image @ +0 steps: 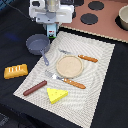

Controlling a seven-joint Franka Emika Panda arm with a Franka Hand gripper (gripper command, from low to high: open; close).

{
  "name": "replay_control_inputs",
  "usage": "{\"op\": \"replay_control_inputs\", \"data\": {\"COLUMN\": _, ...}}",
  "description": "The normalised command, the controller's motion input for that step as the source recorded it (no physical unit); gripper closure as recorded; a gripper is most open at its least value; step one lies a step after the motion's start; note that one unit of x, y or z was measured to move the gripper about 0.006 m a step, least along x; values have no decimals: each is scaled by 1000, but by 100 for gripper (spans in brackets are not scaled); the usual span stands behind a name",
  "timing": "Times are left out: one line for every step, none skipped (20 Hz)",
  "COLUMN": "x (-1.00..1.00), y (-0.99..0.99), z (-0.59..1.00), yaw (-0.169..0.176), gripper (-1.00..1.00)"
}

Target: Interact with the objects in diverse but meaningful ways.

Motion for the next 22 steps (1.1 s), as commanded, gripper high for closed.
{"op": "replay_control_inputs", "data": {"x": 0, "y": 203, "z": 131, "yaw": -5, "gripper": -100}}
{"op": "replay_control_inputs", "data": {"x": 0, "y": 131, "z": 260, "yaw": 0, "gripper": -100}}
{"op": "replay_control_inputs", "data": {"x": 0, "y": 137, "z": 283, "yaw": 0, "gripper": -100}}
{"op": "replay_control_inputs", "data": {"x": -3, "y": 117, "z": 297, "yaw": 48, "gripper": -100}}
{"op": "replay_control_inputs", "data": {"x": -57, "y": 114, "z": 311, "yaw": 90, "gripper": -100}}
{"op": "replay_control_inputs", "data": {"x": -106, "y": 109, "z": 326, "yaw": 104, "gripper": -100}}
{"op": "replay_control_inputs", "data": {"x": -140, "y": 97, "z": 340, "yaw": 102, "gripper": -100}}
{"op": "replay_control_inputs", "data": {"x": -209, "y": 54, "z": 317, "yaw": 94, "gripper": -100}}
{"op": "replay_control_inputs", "data": {"x": -237, "y": 34, "z": 334, "yaw": 106, "gripper": -100}}
{"op": "replay_control_inputs", "data": {"x": -303, "y": 0, "z": 237, "yaw": 149, "gripper": -100}}
{"op": "replay_control_inputs", "data": {"x": -306, "y": 0, "z": 151, "yaw": 158, "gripper": -100}}
{"op": "replay_control_inputs", "data": {"x": -346, "y": 0, "z": 83, "yaw": 150, "gripper": -100}}
{"op": "replay_control_inputs", "data": {"x": -360, "y": 0, "z": 94, "yaw": 144, "gripper": -100}}
{"op": "replay_control_inputs", "data": {"x": -320, "y": 0, "z": 120, "yaw": 136, "gripper": -100}}
{"op": "replay_control_inputs", "data": {"x": -274, "y": 0, "z": 157, "yaw": 126, "gripper": -100}}
{"op": "replay_control_inputs", "data": {"x": -257, "y": 0, "z": 163, "yaw": 121, "gripper": -100}}
{"op": "replay_control_inputs", "data": {"x": -274, "y": 0, "z": 180, "yaw": 123, "gripper": -100}}
{"op": "replay_control_inputs", "data": {"x": -283, "y": 0, "z": 177, "yaw": 121, "gripper": -100}}
{"op": "replay_control_inputs", "data": {"x": -249, "y": 0, "z": 220, "yaw": 116, "gripper": -100}}
{"op": "replay_control_inputs", "data": {"x": -186, "y": 0, "z": 294, "yaw": 106, "gripper": -100}}
{"op": "replay_control_inputs", "data": {"x": -49, "y": 0, "z": 474, "yaw": 103, "gripper": -100}}
{"op": "replay_control_inputs", "data": {"x": 0, "y": 0, "z": 717, "yaw": 88, "gripper": -100}}
